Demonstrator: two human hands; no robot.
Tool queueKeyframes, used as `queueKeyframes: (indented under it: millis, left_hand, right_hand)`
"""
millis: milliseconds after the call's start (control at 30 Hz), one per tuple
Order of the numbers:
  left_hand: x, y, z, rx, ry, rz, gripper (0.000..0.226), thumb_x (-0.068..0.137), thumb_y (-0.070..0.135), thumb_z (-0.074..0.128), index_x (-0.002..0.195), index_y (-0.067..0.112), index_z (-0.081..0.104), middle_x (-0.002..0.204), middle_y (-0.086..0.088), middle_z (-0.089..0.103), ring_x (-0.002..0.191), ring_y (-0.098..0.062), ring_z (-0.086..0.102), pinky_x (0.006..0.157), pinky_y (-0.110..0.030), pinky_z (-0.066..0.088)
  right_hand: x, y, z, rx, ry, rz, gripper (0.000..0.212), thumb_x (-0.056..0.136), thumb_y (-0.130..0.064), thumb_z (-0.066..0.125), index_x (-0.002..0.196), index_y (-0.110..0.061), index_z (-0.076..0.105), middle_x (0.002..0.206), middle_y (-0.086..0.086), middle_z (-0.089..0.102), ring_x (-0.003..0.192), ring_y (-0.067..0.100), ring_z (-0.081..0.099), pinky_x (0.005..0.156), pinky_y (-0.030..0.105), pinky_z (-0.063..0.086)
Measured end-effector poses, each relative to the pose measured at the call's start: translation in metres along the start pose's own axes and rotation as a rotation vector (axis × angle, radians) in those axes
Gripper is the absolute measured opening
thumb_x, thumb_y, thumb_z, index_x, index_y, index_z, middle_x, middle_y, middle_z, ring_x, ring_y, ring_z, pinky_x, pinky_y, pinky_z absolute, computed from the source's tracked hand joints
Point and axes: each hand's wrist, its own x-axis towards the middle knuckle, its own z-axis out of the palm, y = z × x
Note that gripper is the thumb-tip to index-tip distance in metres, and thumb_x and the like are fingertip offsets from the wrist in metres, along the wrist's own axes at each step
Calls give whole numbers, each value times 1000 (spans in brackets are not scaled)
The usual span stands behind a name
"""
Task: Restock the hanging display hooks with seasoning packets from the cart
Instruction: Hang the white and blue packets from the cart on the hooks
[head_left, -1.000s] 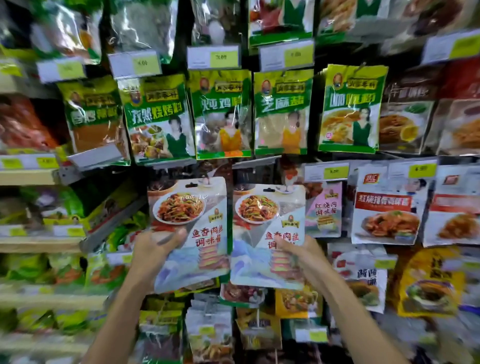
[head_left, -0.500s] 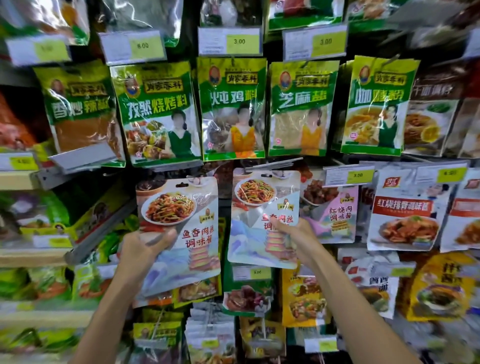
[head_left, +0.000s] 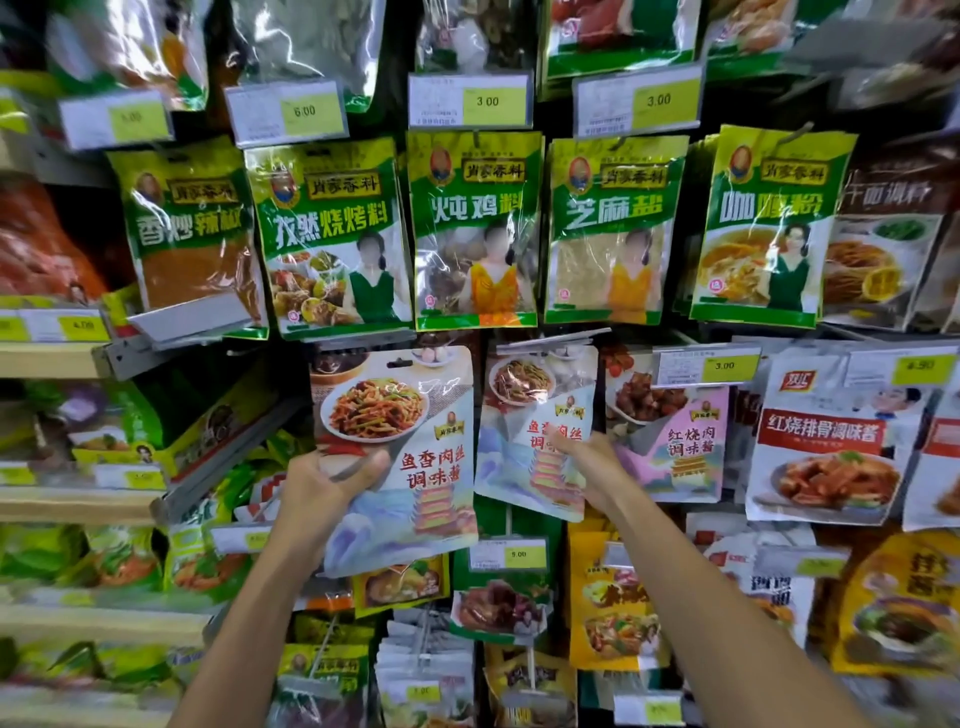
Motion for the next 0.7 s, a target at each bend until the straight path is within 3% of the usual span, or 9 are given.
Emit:
queueKeyframes:
  millis: [100, 200, 267, 333, 400, 500, 600, 700]
  left_hand:
    - [-3, 5, 6, 20, -27, 18, 50, 82, 8, 68, 37, 17, 50, 38, 9, 45, 38, 2, 43, 41, -11, 35]
    - [-4, 8, 13, 7, -43, 9, 51, 83, 8, 68, 36, 19, 49, 40, 9, 47, 40, 0, 45, 42, -12, 36]
    - [-5, 10, 17, -13, -65, -7, 46, 80, 14, 70, 38, 17, 51, 45, 4, 52, 46, -7, 51, 48, -18, 41]
    - [-7, 12, 24, -63, -95, -22, 38, 77, 18, 71, 43, 14, 54, 54, -11, 55, 57, -17, 53, 56, -29, 42]
    - [-8, 15, 32, -149, -113, -49, 38, 72, 21, 73, 52, -5, 53, 66, -18, 54, 65, -23, 50, 63, -37, 41]
    - [-13, 20, 48, -166, -171, -62, 42, 70, 23, 73, 50, -6, 50, 68, -15, 50, 69, -24, 45, 67, -38, 35]
    - [-19, 22, 64, -100, -226, -55, 37, 74, 21, 70, 41, 16, 57, 49, 2, 55, 52, -11, 50, 56, -24, 40]
    - [-21, 19, 78, -113, -228, -66, 35, 78, 15, 70, 44, 13, 62, 49, 3, 56, 51, -7, 49, 55, -20, 40]
  right_hand:
    - [-2, 6, -4, 8, 42, -49, 32, 88, -31, 66, 112, -10, 60, 102, 10, 71, 79, 18, 70, 57, 30, 56]
    - [-15, 14, -9, -57, 137, -172, 38, 90, -19, 66, 122, -3, 53, 113, 16, 67, 92, 24, 67, 64, 25, 56]
    - [-31, 25, -11, -209, 332, -339, 37, 91, -11, 63, 125, -3, 50, 120, 13, 62, 105, 24, 61, 80, 28, 55]
    - [-53, 33, -9, -251, 409, -487, 32, 91, -20, 63, 120, -13, 52, 120, 6, 60, 110, 18, 57, 91, 33, 50]
    - [-76, 31, 1, -121, 190, -498, 33, 86, -41, 63, 114, -23, 57, 117, -2, 62, 108, 10, 59, 92, 26, 49]
    - [-93, 18, 15, -3, -136, -399, 55, 72, -57, 63, 117, -27, 58, 118, -5, 66, 109, 6, 62, 89, 21, 51]
    - [-96, 9, 18, -15, -221, -409, 54, 69, -53, 72, 113, -23, 62, 108, -3, 73, 100, 11, 69, 77, 23, 56]
    - [-98, 10, 10, -9, -165, -406, 43, 70, -41, 76, 105, -16, 67, 100, 2, 75, 94, 19, 71, 76, 30, 58]
